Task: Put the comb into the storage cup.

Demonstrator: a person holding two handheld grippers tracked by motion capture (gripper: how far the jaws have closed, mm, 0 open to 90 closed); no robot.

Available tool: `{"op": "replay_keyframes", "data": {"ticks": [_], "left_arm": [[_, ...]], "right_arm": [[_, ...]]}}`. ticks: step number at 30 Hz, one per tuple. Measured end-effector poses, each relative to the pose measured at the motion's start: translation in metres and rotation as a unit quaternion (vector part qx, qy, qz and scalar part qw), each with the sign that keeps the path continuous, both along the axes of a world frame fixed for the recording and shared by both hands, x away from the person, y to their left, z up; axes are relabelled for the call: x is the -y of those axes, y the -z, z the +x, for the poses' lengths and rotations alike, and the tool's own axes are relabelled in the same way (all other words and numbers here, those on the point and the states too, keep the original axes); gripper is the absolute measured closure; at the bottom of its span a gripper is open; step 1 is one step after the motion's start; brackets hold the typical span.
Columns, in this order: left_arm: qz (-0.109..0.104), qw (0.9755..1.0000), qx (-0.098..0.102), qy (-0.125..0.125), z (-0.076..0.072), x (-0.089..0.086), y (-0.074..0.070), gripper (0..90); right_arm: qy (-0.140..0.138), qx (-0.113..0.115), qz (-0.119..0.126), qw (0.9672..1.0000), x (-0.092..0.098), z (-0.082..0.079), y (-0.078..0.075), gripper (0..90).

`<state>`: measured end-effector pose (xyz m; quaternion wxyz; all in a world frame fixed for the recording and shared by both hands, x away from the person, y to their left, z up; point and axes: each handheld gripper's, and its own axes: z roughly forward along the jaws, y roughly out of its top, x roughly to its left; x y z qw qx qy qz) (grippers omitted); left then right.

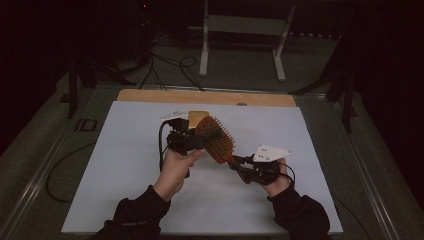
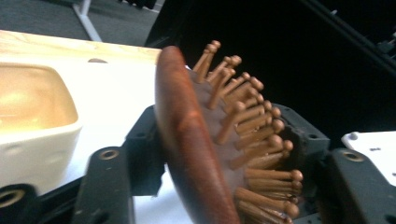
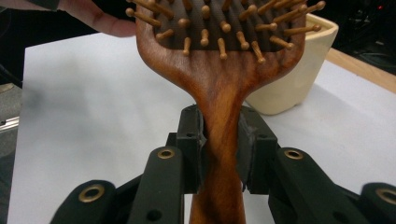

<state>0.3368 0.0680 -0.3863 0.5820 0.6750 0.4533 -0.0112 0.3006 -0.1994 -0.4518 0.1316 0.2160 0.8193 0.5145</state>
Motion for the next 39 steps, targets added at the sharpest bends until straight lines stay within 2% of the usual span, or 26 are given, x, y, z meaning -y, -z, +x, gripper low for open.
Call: {"op": "replay_keyframes", "data": {"ticks": [2,7,10,14,18,23,26,27,34,39], "left_arm": [[-0.003,1.0,0.004,0.0,-0.001,0.001,0.0,47.3],[0.004,0.9998,0.018,0.007,-0.003,0.003,-0.005,50.5],[0.012,0.9994,0.028,0.016,-0.002,0.005,-0.009,51.8],[0.022,0.9985,0.044,0.024,-0.004,0.01,-0.015,53.8],[0.033,0.9969,0.061,0.035,-0.005,0.016,-0.022,54.7],[0.04,0.9956,0.074,0.039,-0.006,0.02,-0.028,55.6],[0.046,0.9948,0.08,0.043,-0.006,0.021,-0.03,55.6],[0.048,0.9943,0.083,0.046,-0.005,0.02,-0.031,55.7],[0.053,0.9928,0.098,0.044,-0.005,0.017,-0.042,55.6],[0.06,0.9916,0.108,0.036,-0.004,0.013,-0.049,55.6]], "right_arm": [[0.002,-0.003,0.0,1.0,-0.001,0.0,0.0,72.7],[0.0,0.006,-0.003,1.0,-0.001,0.0,0.001,72.7],[0.001,0.005,0.002,1.0,-0.001,0.0,0.001,72.6],[0.007,-0.003,0.013,0.9999,-0.001,0.001,0.001,72.3],[0.018,0.001,0.017,0.9997,-0.001,-0.001,0.0,71.7],[0.026,-0.005,0.028,0.9993,0.002,-0.001,-0.002,69.6],[0.029,-0.014,0.033,0.9989,0.003,0.0,-0.001,60.4],[0.025,-0.018,0.028,0.9991,0.003,0.001,0.0,54.2],[0.033,-0.025,0.024,0.9989,0.003,0.002,0.003,35.1],[0.017,-0.026,0.017,0.9994,0.006,0.0,0.004,14.9]]}}
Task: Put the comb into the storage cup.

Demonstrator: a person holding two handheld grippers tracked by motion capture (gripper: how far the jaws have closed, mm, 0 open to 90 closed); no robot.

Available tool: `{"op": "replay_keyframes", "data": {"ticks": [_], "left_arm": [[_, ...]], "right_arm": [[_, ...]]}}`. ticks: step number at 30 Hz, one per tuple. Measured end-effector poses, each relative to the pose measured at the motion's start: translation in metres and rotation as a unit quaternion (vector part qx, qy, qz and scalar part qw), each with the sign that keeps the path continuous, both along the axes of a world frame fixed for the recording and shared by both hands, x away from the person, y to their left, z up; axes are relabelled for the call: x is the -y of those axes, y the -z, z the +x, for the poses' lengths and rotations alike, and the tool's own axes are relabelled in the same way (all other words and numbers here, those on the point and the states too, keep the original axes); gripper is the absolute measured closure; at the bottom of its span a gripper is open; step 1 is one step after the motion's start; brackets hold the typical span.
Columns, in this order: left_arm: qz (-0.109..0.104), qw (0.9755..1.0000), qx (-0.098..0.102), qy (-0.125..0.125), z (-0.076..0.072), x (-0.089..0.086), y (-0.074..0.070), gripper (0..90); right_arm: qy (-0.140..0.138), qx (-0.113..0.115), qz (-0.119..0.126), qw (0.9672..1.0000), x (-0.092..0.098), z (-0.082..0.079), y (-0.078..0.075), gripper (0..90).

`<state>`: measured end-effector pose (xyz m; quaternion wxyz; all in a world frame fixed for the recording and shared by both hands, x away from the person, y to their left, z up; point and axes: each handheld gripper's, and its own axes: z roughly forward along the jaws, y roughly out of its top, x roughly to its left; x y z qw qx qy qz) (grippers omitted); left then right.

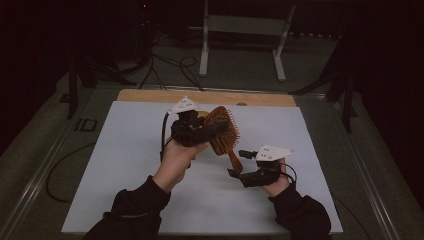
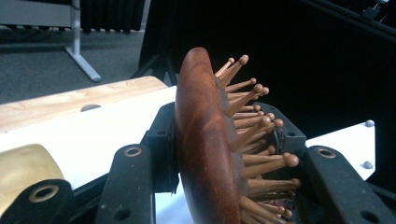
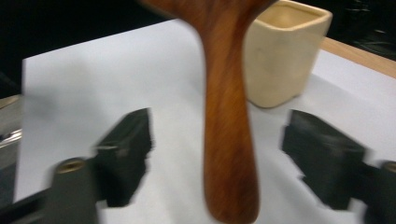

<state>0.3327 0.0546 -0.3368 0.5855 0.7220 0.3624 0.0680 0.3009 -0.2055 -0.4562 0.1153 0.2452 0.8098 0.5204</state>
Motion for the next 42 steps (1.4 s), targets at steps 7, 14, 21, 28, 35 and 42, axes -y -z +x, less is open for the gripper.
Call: {"op": "replay_keyframes", "data": {"ticks": [7,14,21,28,35,42], "left_arm": [[0.002,0.9999,0.012,-0.01,0.004,-0.01,-0.014,55.7],[0.0,0.9993,0.021,-0.031,0.013,-0.022,-0.026,55.6],[-0.003,0.9981,0.029,-0.054,0.025,-0.032,-0.036,55.7],[-0.003,0.9958,0.031,-0.087,0.042,-0.047,-0.043,55.7],[-0.006,0.9929,0.038,-0.113,0.056,-0.061,-0.051,55.7],[-0.011,0.989,0.04,-0.142,0.068,-0.074,-0.053,55.7]], "right_arm": [[-0.004,0.002,0.0,1.0,0.006,0.0,0.001,8.8],[0.004,0.006,-0.012,0.9999,0.011,-0.001,0.002,8.7],[0.01,0.017,-0.018,0.9996,0.012,-0.003,0.003,8.7],[0.013,0.024,-0.021,0.9994,0.012,-0.005,0.003,8.7],[0.014,0.033,-0.026,0.999,0.012,-0.005,0.004,8.7],[0.013,0.04,-0.031,0.9986,0.012,-0.005,0.005,8.7]]}}
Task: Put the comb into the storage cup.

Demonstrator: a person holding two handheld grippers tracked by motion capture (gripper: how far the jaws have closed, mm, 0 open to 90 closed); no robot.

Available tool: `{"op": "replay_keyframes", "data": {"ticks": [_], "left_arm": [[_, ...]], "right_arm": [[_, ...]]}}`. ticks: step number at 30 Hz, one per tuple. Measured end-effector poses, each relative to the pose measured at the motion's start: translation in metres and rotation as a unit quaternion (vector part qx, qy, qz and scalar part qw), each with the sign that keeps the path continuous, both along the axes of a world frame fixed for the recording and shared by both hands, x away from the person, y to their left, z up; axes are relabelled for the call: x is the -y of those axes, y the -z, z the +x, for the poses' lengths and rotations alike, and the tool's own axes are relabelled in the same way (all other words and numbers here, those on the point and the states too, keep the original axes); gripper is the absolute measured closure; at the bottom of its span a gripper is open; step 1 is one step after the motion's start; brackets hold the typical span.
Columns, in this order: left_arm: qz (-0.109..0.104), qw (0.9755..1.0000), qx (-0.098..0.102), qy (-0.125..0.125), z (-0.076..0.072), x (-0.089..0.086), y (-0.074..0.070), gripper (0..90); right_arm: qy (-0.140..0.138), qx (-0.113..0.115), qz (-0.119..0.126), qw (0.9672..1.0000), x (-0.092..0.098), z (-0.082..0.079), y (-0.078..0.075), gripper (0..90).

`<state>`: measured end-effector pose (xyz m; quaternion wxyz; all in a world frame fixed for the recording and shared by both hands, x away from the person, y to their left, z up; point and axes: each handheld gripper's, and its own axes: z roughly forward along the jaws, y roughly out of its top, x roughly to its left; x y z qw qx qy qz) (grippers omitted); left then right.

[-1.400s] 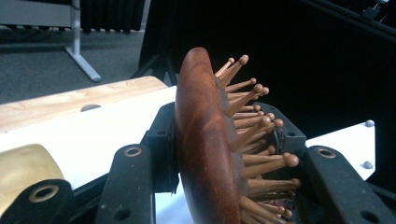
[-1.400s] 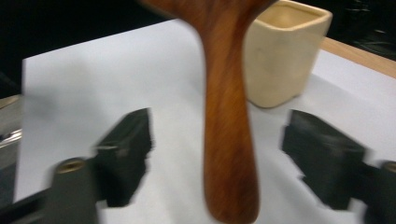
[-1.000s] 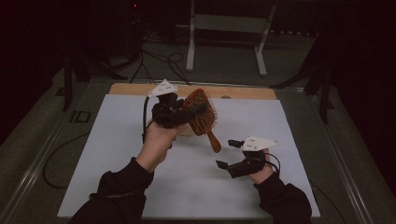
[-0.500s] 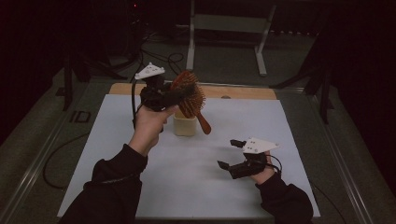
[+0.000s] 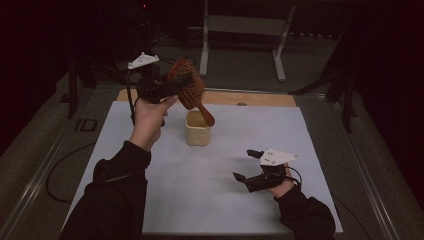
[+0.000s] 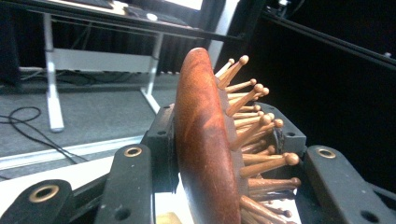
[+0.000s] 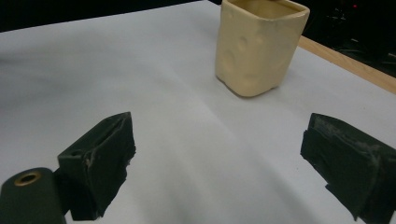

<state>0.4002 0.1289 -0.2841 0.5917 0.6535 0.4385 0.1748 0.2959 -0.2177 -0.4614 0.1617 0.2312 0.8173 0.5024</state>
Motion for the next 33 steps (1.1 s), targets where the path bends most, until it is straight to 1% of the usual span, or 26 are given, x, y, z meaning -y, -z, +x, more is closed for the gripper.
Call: {"op": "replay_keyframes", "data": {"ticks": [4,5,6,8,12,13,16,20,23,33], "left_arm": [[0.0,0.9999,-0.004,-0.015,0.007,-0.006,0.004,55.7],[0.001,0.9998,-0.003,-0.022,0.008,-0.008,0.006,55.7],[0.004,0.9997,-0.004,-0.024,0.01,-0.009,0.007,55.7],[0.003,0.9995,-0.007,-0.031,0.013,-0.011,0.009,55.7],[0.006,0.999,-0.01,-0.042,0.02,-0.015,0.015,55.7],[0.005,0.9989,-0.012,-0.045,0.021,-0.015,0.017,55.7],[0.003,0.9987,-0.018,-0.048,0.025,-0.015,0.023,55.7],[0.007,0.9983,-0.021,-0.053,0.029,-0.014,0.031,55.7],[0.003,0.9983,-0.026,-0.052,0.032,-0.013,0.036,55.7],[0.006,0.9979,-0.041,-0.05,0.039,-0.007,0.053,55.6]], "right_arm": [[0.002,0.0,-0.001,1.0,-0.001,-0.002,-0.001,8.7],[0.002,0.0,0.0,1.0,-0.001,-0.002,0.0,8.7],[0.002,0.0,-0.001,1.0,-0.001,-0.001,0.0,8.7],[-0.002,0.002,-0.004,1.0,-0.001,-0.001,0.0,8.7],[-0.002,-0.001,0.001,1.0,-0.001,-0.001,0.001,8.7],[-0.001,0.0,-0.002,1.0,-0.002,-0.001,0.0,8.7],[-0.003,0.001,-0.003,1.0,-0.002,-0.002,0.001,8.7],[-0.002,0.001,-0.002,1.0,-0.002,-0.001,0.001,8.7],[-0.004,0.004,-0.001,1.0,-0.001,-0.001,0.001,8.8],[-0.003,0.003,0.001,1.0,-0.001,-0.001,0.002,8.7]]}}
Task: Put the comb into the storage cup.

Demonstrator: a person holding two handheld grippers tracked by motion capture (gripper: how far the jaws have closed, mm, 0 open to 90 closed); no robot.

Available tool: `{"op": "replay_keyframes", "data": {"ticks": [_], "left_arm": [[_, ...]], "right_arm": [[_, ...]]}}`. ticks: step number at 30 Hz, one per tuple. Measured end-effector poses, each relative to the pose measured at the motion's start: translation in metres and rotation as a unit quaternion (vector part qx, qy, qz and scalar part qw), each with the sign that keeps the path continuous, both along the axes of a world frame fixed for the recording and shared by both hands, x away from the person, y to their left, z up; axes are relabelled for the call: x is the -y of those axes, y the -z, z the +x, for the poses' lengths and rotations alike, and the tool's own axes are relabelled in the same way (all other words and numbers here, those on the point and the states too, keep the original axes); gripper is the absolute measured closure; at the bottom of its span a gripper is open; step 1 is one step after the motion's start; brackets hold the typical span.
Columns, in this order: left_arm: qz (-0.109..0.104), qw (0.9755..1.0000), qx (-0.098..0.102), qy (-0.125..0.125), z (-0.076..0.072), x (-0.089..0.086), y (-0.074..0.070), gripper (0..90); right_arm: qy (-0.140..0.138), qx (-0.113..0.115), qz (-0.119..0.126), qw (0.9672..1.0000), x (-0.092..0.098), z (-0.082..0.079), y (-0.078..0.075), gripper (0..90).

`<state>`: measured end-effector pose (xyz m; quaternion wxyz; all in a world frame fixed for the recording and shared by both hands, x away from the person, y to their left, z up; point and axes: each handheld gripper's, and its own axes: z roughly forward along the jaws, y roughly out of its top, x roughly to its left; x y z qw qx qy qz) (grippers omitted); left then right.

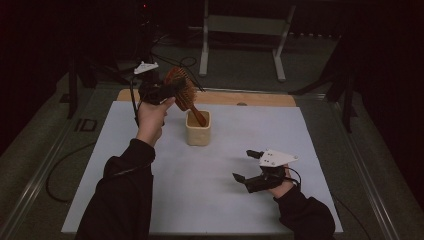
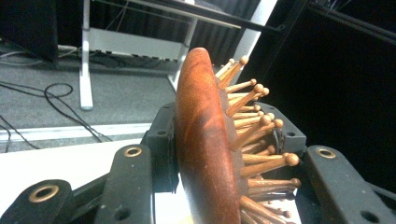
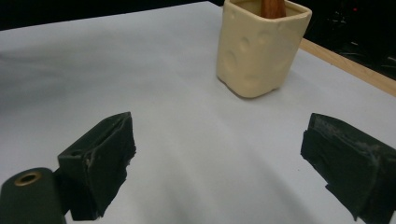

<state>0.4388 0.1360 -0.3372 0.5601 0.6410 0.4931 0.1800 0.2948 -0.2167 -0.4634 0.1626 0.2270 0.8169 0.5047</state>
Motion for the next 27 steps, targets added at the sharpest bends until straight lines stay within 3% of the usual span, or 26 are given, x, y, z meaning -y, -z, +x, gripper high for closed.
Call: {"op": "replay_keyframes", "data": {"ticks": [27], "left_arm": [[0.009,0.999,-0.042,0.009,0.01,0.013,0.041,55.5]], "right_arm": [[0.002,-0.001,-0.003,1.0,0.0,-0.001,0.001,8.7]]}}
